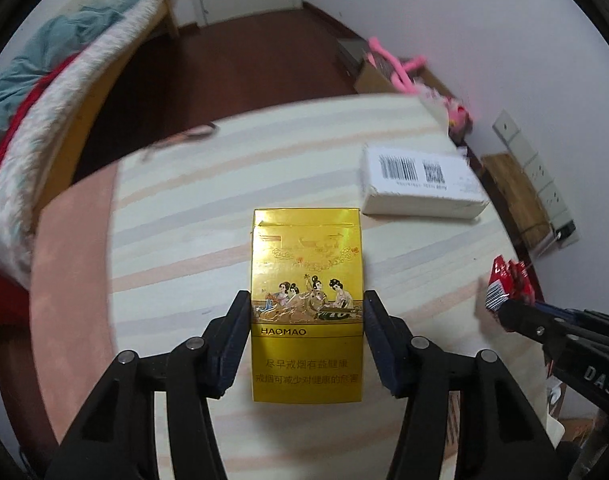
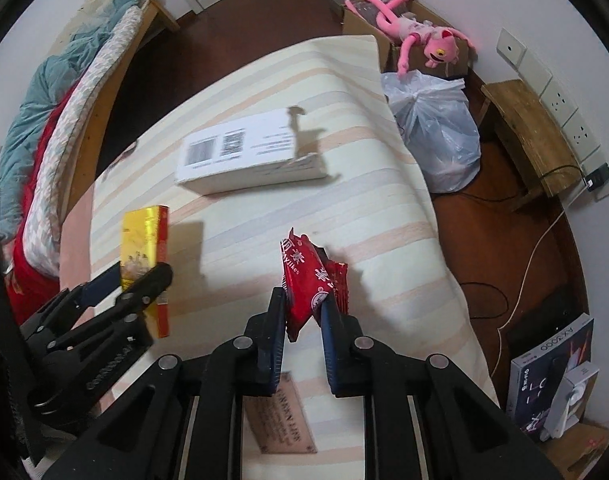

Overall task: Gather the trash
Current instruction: 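Carry the cigarette box and candy wrapper over the bin and open both tools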

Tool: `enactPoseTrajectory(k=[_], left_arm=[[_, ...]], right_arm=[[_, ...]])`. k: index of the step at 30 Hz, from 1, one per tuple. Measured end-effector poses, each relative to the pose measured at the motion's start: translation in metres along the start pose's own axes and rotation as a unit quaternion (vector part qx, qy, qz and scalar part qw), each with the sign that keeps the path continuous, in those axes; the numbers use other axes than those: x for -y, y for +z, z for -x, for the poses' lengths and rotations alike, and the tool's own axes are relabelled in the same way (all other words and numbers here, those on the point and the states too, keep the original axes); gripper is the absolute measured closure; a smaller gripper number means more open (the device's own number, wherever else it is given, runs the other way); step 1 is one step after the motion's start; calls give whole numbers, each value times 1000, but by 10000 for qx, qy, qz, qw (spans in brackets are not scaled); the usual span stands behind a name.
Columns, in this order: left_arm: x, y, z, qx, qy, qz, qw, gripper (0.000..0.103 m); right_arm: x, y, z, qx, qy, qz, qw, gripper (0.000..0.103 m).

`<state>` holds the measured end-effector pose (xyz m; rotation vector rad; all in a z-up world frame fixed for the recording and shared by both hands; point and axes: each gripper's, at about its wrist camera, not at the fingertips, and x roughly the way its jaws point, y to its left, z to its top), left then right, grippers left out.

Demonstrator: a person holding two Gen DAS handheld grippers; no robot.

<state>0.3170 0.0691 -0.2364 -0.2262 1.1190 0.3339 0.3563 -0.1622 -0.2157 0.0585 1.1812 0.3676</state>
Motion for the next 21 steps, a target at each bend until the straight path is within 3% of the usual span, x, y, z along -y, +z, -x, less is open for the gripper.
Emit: enactPoseTrajectory(k=[7,12,21], left_arm=[[-36,-30,71,649,206,326,9971,51],[-91,-68,124,948,330,774,9919,51],[-210,-154,215,1312,893,1665,9732,51]], right_arm=[[-46,-29,36,194,245,490,9983,86],[-98,-59,64,310,541,988,9932,86],[-240,-136,96,309,1339,2108,9678,86]])
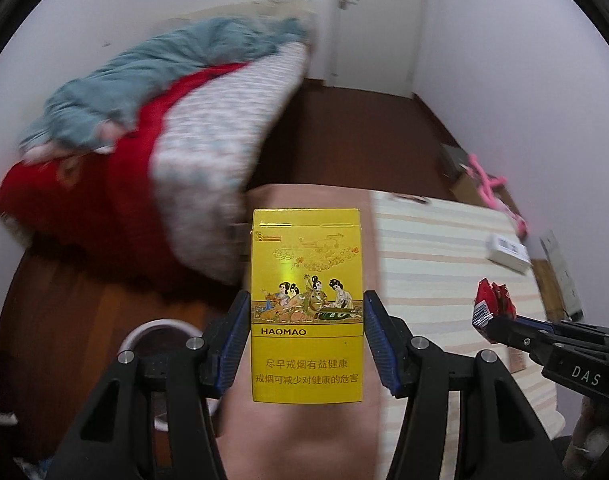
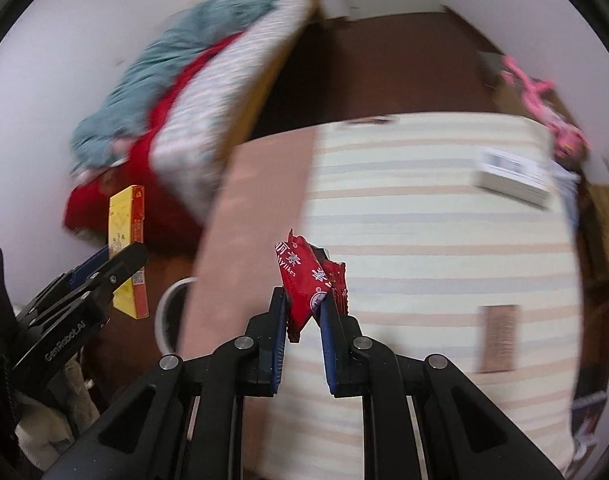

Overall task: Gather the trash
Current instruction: 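Carry the cigarette box and candy wrapper over the bin and open both tools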

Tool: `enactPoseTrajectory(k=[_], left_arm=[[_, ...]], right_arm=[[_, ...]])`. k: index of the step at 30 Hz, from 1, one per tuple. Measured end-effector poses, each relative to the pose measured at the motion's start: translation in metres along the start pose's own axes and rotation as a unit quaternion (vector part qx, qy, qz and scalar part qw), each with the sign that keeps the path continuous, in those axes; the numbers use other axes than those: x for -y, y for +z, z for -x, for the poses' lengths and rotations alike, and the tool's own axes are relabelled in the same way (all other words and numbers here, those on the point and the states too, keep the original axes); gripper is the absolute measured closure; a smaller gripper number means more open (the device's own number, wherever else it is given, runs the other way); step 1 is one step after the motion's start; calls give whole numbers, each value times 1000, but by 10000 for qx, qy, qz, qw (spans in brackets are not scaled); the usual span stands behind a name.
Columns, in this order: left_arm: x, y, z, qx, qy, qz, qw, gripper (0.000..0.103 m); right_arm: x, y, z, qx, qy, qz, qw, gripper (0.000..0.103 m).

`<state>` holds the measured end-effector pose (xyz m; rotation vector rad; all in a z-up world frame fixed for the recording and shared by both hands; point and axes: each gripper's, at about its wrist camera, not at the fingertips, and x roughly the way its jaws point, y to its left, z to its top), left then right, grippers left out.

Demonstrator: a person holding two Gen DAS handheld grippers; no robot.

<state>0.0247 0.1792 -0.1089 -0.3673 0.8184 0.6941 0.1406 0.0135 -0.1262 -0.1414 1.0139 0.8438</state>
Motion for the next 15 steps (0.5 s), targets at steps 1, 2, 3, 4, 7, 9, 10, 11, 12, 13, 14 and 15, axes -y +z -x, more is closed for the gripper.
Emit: enactPoseTrajectory(k=[1,2,3,4,7,9,10,11,12,13,14,15], left_arm=[[-13,-2,5,9,60,61,10000,51],[-33,-5,11,11,126,152,9998,51],[-51,-8,14,-9,163,252,9996,51],[-65,-11,16,-37,188,347,9992,51],[-121,-24,11,-254,211,790,9963,51],[-156,-32,-2,-485,197,1109,9925,51],[-175,-38,-10,-585,161,1279,9899,51],[-189,-43,-19,-700,110,1392,9877,51],[-202,-48,-30,-874,49,1479,9851,51],[-218,-55,-45,-1048,-51,1626,9811,51],[-227,-59,-53,-1143,-88,1705,9787,51],[-240,-66,-68,-1319,-140,1817,9744,51]], right_arm=[[-20,-2,-5,-31,110,122,9999,86],[-40,-4,-11,-80,220,243,9994,86],[-60,-6,-17,-135,315,367,9987,86],[-82,-9,-25,-200,416,503,9977,86],[-136,-19,-57,-478,662,821,9933,87],[-169,-27,-87,-749,803,979,9891,87],[-181,-30,-100,-849,824,1026,9877,87],[-192,-32,-116,-969,844,1077,9858,87],[-205,-35,-134,-1104,849,1132,9838,87],[-216,-37,-152,-1227,822,1185,9819,87],[-222,-38,-166,-1327,811,1210,9804,87],[-231,-41,-182,-1453,790,1258,9782,87]])
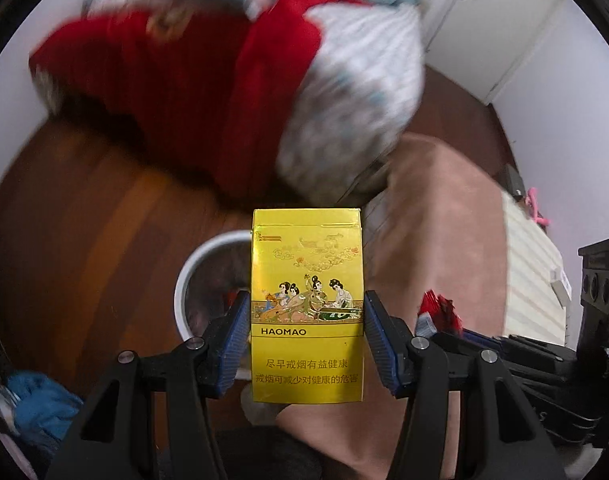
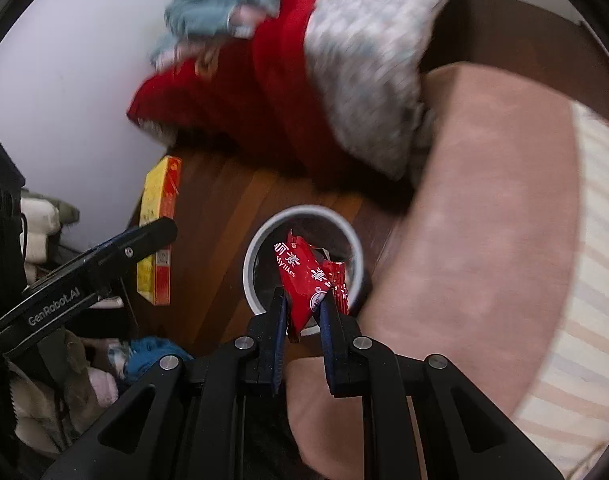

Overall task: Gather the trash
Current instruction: 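Carry the cigarette box and candy wrapper over the bin and open both tools, then move both tools back from the bin toward the table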

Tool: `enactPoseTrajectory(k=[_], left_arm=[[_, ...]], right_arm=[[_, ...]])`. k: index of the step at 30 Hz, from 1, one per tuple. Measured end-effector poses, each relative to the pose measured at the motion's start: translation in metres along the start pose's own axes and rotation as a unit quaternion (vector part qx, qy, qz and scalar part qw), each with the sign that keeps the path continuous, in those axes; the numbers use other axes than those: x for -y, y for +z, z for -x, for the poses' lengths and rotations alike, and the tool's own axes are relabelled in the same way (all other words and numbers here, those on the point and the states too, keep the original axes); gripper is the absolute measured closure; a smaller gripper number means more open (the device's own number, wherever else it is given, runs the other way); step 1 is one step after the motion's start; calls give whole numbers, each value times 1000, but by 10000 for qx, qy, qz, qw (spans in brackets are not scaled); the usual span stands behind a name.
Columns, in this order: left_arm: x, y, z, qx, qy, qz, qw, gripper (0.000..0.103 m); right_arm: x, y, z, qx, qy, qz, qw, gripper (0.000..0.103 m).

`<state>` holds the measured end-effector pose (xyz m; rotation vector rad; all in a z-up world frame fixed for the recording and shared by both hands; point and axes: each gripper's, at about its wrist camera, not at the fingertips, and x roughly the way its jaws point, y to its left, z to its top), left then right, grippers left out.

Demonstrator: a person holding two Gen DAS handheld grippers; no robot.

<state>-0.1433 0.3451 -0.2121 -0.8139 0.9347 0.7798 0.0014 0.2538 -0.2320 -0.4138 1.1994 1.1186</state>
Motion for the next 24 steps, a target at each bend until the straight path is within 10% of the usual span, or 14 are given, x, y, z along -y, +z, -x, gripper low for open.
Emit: enactPoseTrajectory(k=[6,10,13,24], left_arm=[[-48,8,-71,-789,-85,445,9958,50],[-74,12,-103,-1004,60,769,9920,10],[-90,16,-112,-1041,205,999,9893,8],[-124,0,-89,-585,1248,1110,9842,3]], right_arm=[[-8,28,-91,-678,-177,44,9975,87],[0,41,-139,-1028,-267,29,9943,86],[1,48,-173,-1308,-259,4,9911,85],[5,71,-207,-1389,-474,106,9891,8]])
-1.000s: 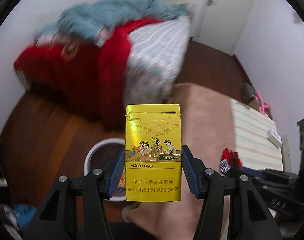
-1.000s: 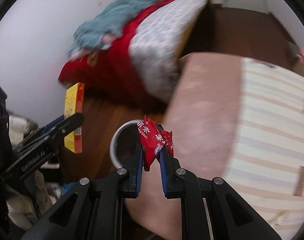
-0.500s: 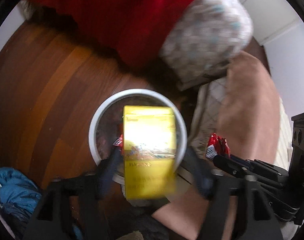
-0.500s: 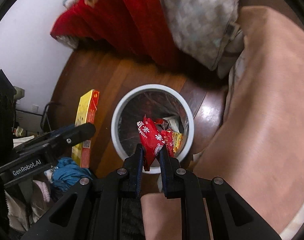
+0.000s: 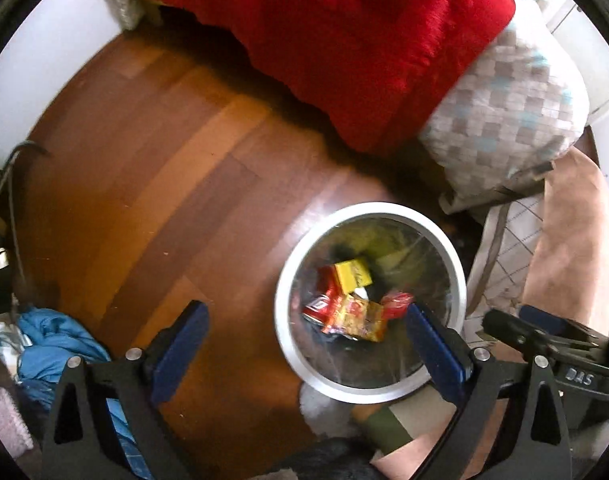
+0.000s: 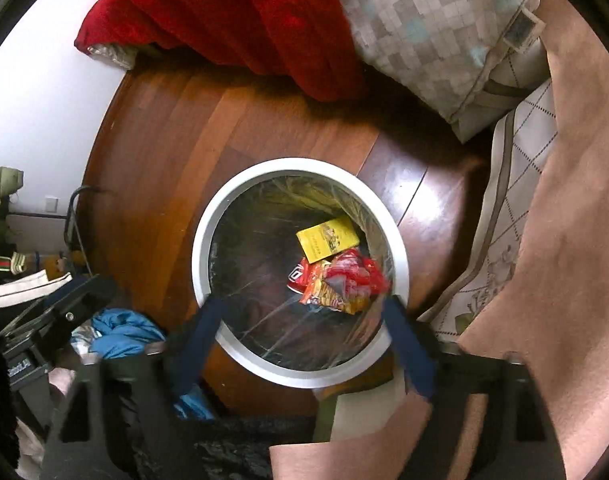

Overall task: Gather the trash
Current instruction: 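Move both tools back from the bin toward the table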

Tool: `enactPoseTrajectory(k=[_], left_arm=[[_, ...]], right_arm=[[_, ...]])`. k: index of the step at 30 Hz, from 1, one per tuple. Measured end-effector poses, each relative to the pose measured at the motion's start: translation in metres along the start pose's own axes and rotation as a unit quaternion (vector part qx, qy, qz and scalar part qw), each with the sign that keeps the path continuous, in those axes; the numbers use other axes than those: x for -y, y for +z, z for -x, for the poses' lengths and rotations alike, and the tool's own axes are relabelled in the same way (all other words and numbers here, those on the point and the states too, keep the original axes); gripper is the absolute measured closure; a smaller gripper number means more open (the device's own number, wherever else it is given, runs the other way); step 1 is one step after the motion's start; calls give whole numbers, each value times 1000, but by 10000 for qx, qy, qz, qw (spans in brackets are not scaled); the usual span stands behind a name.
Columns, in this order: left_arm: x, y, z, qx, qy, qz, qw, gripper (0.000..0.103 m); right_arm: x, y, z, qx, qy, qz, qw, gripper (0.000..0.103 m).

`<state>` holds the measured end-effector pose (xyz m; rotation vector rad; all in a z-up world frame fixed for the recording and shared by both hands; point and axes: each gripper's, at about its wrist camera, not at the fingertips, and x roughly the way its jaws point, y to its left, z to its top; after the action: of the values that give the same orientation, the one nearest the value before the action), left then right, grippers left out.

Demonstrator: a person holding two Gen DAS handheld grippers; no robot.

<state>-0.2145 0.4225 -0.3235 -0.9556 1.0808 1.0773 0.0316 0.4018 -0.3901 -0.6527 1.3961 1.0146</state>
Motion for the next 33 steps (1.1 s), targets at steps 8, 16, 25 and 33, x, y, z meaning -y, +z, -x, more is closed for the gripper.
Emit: enactPoseTrajectory(k=[8,16,25,33], left_arm=[[6,-16,19,242,199,-128,9994,3],[15,-30,39,378,145,-249,9989,3],[24,-45,75,654,55,-409,9970,3],[42,-63,132,1103,-90,-641,9918,3]], right_arm=[[-13,-17,23,143,-731,285,9968,0],[-15,-44,47,259,-905,378,9948,0],[-17,-70,91,653,-842,307,9938,0],[-25,-94,154,1261,-681,308,9892,0]])
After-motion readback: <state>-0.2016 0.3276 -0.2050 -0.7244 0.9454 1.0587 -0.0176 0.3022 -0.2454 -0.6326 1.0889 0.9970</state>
